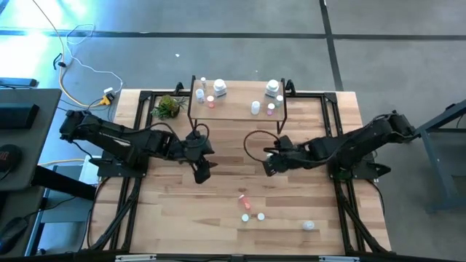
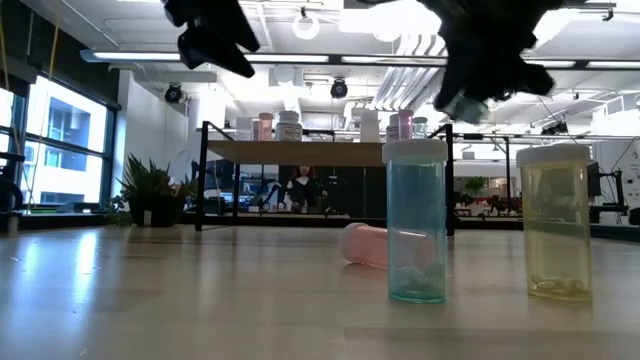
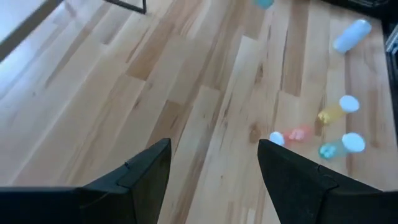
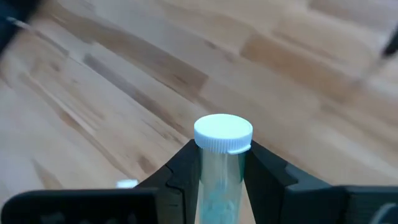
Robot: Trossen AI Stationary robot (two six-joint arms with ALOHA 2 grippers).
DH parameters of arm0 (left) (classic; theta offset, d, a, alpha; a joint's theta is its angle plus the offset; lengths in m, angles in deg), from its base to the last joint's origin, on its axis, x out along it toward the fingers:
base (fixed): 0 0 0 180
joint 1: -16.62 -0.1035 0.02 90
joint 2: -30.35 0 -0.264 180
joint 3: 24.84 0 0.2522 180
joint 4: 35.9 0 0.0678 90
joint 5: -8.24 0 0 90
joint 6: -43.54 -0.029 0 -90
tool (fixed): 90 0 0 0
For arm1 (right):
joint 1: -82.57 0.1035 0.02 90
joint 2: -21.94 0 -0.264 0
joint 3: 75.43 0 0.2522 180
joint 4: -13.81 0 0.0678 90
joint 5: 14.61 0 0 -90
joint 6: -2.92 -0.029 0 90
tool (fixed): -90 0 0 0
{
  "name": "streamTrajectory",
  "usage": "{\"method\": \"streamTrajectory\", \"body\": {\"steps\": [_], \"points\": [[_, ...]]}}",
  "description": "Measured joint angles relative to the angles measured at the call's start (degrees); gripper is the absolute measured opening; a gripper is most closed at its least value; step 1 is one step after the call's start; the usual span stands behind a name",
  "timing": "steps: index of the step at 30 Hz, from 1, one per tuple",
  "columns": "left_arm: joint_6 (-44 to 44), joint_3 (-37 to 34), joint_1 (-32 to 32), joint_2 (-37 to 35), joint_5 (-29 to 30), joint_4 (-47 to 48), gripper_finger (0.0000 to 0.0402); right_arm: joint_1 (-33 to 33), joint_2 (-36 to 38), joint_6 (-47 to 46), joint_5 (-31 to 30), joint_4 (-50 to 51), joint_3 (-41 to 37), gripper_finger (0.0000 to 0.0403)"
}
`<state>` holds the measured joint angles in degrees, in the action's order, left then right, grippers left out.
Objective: Pick and place medicine bottles onto shelf by color
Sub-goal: Put the top blue pill bottle on the shelf
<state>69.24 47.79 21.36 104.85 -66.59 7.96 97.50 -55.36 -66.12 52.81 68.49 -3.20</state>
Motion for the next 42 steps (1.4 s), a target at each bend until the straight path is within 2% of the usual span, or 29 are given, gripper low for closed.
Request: {"method": "streamTrajectory", "body": {"steps": [12,23,29,42], "points": [[1.18,-0.04,-2.54,-0.57,-6.08,-13.74,0.0229,-5.72,0.02,22.42,2.08,-5.9,10.6,0.0094],[0.84,-0.04,-2.52,-0.57,-5.74,-27.69,0.0229,-6.7,0.02,41.3,9.31,-17.66,17.54,0.0094],[-2.26,-0.04,-2.52,-0.55,-5.45,-36.17,0.0229,-6.7,0.02,46.02,13.06,-27.13,17.76,0.0094],[-3.99,-0.09,-2.52,0.62,-5.5,-44.87,0.0229,-6.7,0.02,47.0,13.7,-32.71,17.76,0.0094]]}}
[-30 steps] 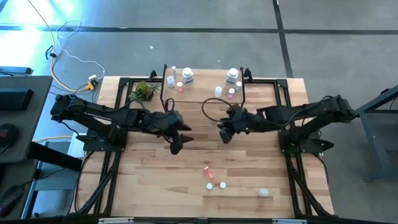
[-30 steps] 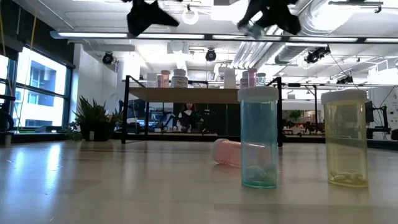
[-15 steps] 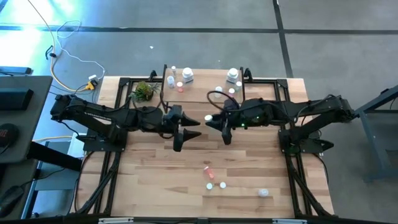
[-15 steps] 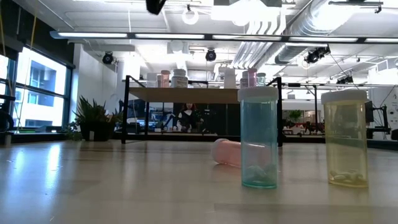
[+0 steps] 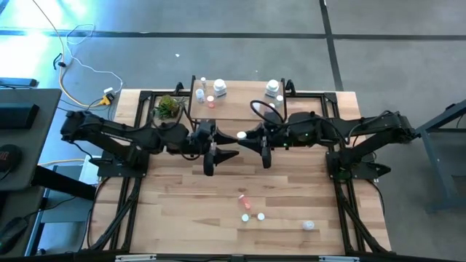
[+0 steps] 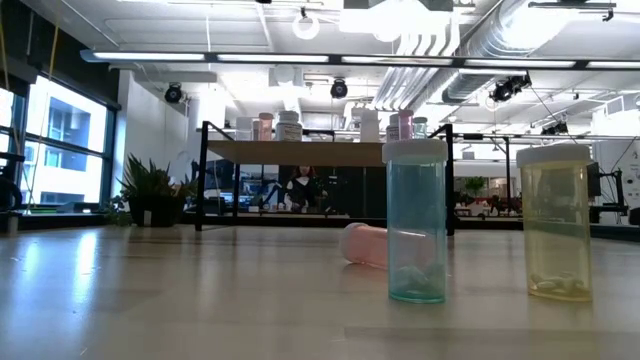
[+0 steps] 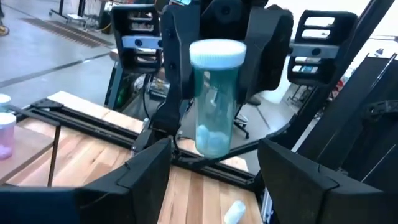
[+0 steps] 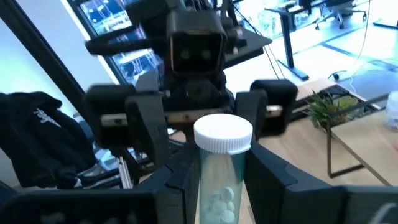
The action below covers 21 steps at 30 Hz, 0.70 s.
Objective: Pick and place medicine bottles onto shelf by color
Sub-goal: Put the top blue pill bottle on the shelf
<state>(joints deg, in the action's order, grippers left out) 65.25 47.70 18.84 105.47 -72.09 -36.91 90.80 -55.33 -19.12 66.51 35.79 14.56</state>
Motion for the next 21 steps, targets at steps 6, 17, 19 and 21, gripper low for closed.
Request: {"method": "streamTrajectory", "body": {"steps": [6,17,19,21], "points": [[-0.74,-0.04,0.0,2.24,-0.33,-4.22,0.0229,0.0,0.0,0.02,0.02,-0.83,0.0,0.0094],[-0.9,-0.02,-2.2,2.96,-0.35,-9.19,0.0229,0.0,0.0,-0.09,0.01,-1.5,-0.01,0.0094],[-0.79,-0.02,-2.78,2.91,-1.39,-9.52,0.0225,0.0,0.0,0.0,0.01,-2.2,-0.02,0.0094],[-0.34,-0.02,-3.17,2.91,-2.68,-9.26,0.0216,0.0,-0.02,0.02,0.03,-2.87,-0.02,0.0094]]}}
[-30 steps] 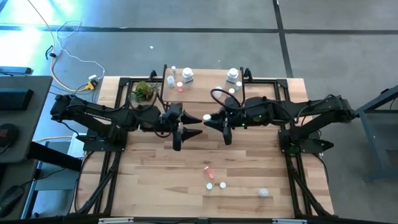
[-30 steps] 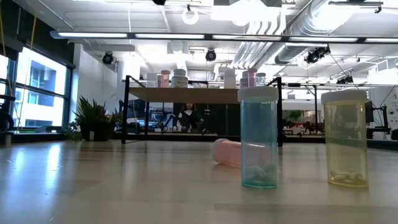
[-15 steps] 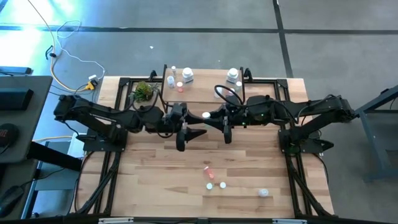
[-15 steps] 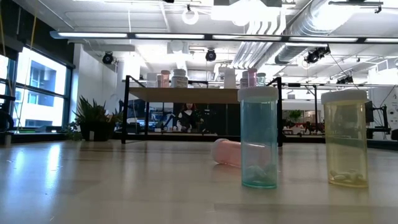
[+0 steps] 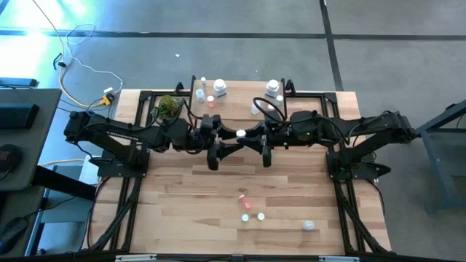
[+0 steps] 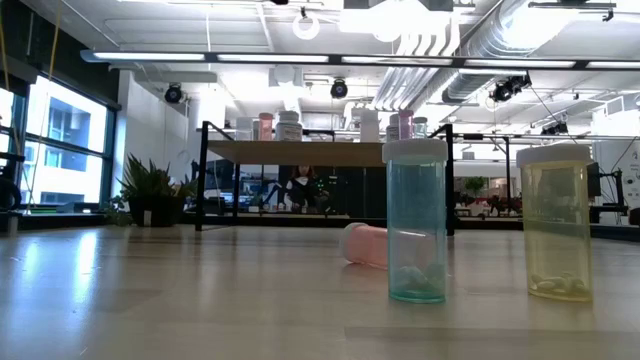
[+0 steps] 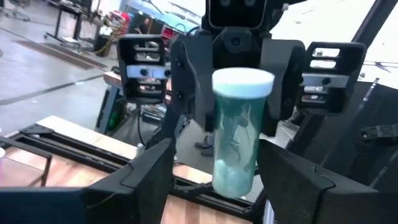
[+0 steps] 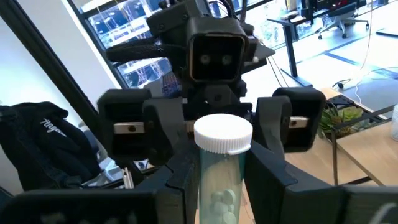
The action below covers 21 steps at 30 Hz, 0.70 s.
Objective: Pick and place medicine bottles onto shelf by color
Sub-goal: Put the top blue pill bottle on the shelf
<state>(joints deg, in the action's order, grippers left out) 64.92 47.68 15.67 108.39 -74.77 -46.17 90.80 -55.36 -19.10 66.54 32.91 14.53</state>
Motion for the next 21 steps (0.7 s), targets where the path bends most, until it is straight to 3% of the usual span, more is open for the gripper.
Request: {"method": "streamTrajectory", "body": {"steps": [21], "points": [[-3.06,0.0,-0.21,0.0,-1.45,0.2,0.0102,-1.16,0.0,0.04,-0.03,-0.46,-0.02,0.0094]]}}
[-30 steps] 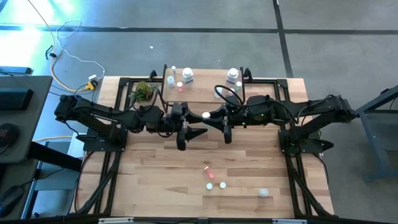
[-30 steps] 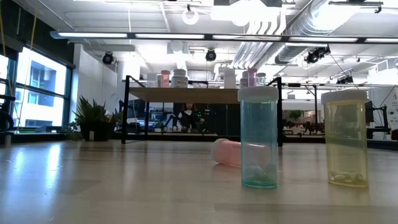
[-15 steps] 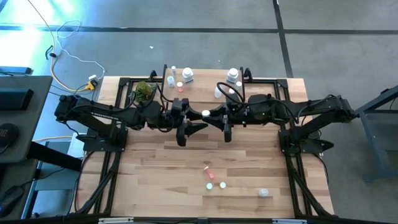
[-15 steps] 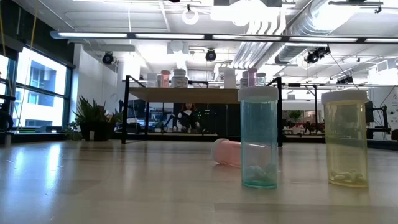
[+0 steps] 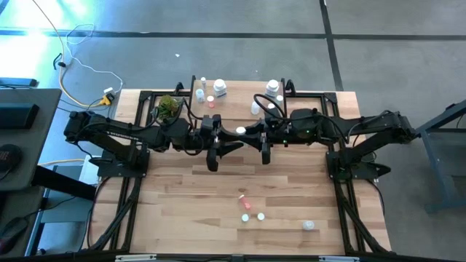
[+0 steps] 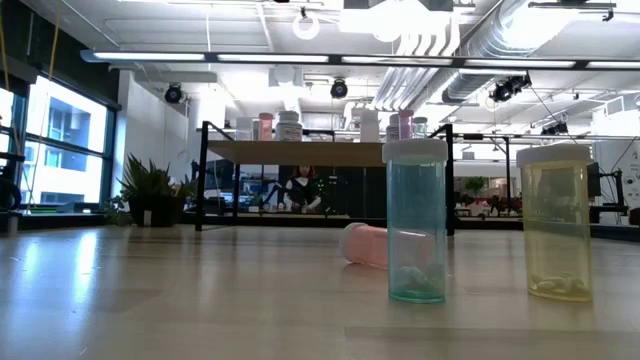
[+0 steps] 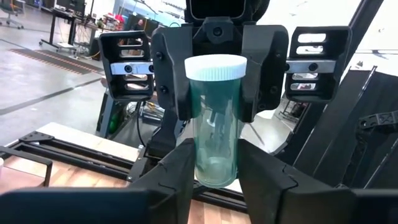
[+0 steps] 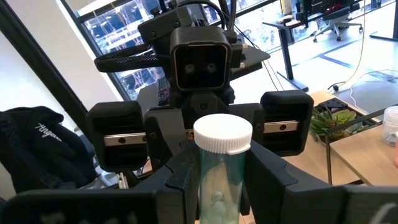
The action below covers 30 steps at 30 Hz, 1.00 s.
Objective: Pick and place medicine bottles onto shelf by color
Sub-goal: Put the top blue pill bottle on the shelf
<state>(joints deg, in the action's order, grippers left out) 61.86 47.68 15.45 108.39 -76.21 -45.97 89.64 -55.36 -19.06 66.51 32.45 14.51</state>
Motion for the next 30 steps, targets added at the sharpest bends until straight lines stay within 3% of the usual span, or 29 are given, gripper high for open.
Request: {"method": "streamTrajectory", "body": {"steps": [15,30], "points": [[-0.16,0.01,0.0,0.0,0.0,0.28,0.0092,0.02,0.0,0.0,0.08,0.43,0.0,0.0101],[-8.28,0.07,0.0,-0.04,5.65,9.8,0.0092,-0.08,0.96,3.06,0.49,13.71,-0.04,0.0225]]}}
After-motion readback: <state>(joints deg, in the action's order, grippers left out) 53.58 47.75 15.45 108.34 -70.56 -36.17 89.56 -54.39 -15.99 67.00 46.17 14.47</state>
